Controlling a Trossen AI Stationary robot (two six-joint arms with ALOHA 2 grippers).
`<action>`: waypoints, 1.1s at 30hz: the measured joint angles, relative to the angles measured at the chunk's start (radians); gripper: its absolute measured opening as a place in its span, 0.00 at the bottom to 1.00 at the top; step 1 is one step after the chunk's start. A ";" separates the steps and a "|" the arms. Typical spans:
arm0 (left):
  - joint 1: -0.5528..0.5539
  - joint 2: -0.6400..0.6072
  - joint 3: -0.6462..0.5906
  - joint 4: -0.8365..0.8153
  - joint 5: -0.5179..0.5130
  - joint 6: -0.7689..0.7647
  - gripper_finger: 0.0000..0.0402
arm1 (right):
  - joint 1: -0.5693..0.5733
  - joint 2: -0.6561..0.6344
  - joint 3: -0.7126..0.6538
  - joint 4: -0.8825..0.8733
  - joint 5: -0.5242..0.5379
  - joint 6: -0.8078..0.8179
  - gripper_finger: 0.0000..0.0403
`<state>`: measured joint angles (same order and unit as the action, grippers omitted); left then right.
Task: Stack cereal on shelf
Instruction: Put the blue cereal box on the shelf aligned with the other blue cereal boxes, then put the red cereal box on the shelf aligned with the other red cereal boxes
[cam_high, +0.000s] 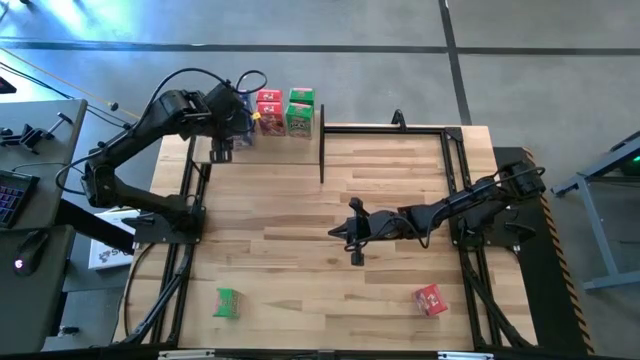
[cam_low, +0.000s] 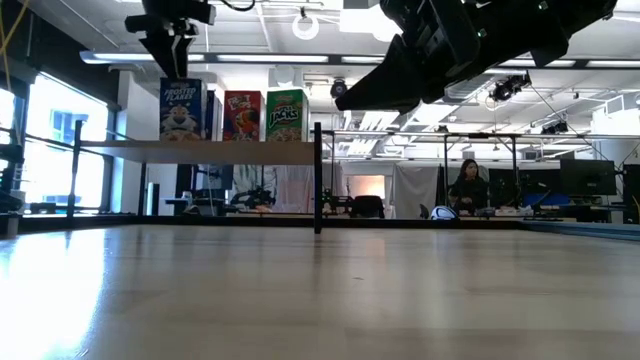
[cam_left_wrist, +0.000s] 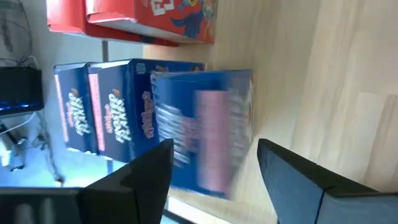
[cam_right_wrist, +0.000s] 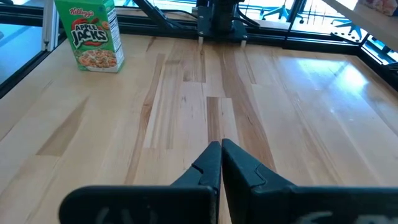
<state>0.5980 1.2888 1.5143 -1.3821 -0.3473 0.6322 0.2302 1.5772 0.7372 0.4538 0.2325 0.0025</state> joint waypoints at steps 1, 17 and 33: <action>-0.001 0.000 0.000 0.001 -0.012 0.005 0.56 | 0.000 0.000 0.000 0.000 0.000 0.000 0.00; -0.049 -0.123 -0.005 0.005 0.088 -0.207 0.49 | 0.006 0.000 0.000 -0.012 0.008 -0.025 0.00; -0.358 -0.562 -0.800 1.073 0.359 -0.432 0.02 | 0.038 0.176 0.002 0.317 0.065 -0.168 0.00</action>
<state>0.2396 0.7273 0.7138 -0.3090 0.0112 0.2006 0.2684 1.7529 0.7391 0.7711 0.2977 -0.1658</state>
